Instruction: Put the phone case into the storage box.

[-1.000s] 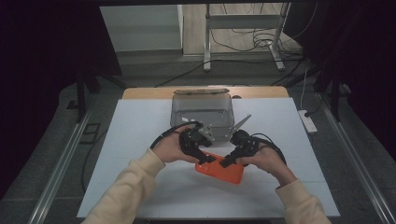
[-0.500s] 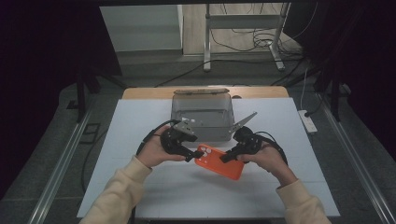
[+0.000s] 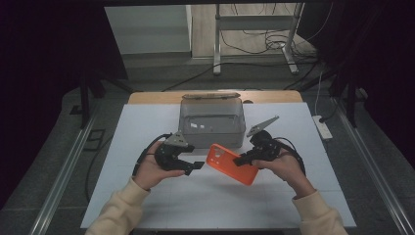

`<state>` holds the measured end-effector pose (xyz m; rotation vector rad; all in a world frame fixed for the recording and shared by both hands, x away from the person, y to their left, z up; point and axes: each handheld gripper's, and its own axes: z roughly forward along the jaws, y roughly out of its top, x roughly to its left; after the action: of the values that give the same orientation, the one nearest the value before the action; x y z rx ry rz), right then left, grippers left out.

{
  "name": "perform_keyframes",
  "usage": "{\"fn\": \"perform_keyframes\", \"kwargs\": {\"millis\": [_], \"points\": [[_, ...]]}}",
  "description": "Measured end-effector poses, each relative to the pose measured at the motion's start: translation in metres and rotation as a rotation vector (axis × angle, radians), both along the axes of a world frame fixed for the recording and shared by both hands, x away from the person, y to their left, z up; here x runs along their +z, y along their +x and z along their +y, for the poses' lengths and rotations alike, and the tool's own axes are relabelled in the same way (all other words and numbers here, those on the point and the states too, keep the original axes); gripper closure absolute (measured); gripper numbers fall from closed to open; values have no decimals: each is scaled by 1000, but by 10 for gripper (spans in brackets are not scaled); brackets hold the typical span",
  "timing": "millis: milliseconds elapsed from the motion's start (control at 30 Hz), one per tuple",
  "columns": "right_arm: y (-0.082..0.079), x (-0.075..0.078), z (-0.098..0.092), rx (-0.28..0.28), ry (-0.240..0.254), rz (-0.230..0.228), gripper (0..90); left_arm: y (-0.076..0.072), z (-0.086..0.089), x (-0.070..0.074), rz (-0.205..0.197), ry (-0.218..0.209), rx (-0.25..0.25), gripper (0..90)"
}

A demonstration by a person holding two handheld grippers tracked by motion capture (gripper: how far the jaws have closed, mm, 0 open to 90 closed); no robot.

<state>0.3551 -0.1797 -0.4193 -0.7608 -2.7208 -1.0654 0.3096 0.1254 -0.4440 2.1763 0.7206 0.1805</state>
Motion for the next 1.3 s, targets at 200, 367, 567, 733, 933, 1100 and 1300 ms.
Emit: {"fn": "perform_keyframes", "kwargs": {"millis": [200, 367, 567, 733, 933, 1100, 1300], "points": [[-1, 1, -2, -11, 3, -5, 824, -8, 8, -8, -10, -10, 39, 268], [-1, 2, -4, -28, 0, -14, 825, -13, 15, -14, -15, -21, 68, 242], [-3, 3, -6, -37, 3, -23, 825, -21, 26, -20, -34, -46, 128, 230], [-4, 5, -8, -49, 9, -34, 825, -28, 39, -30, -35, -53, 171, 226], [-5, 6, -9, -56, 8, -45, 824, -36, 51, -40, -40, -55, 214, 224], [-6, 7, -10, -67, 11, -57, 824, -41, 60, -48, -42, -64, 259, 224], [-6, 9, -10, -69, 19, -67, 824, -43, 69, -51, -46, -68, 288, 223]]}}
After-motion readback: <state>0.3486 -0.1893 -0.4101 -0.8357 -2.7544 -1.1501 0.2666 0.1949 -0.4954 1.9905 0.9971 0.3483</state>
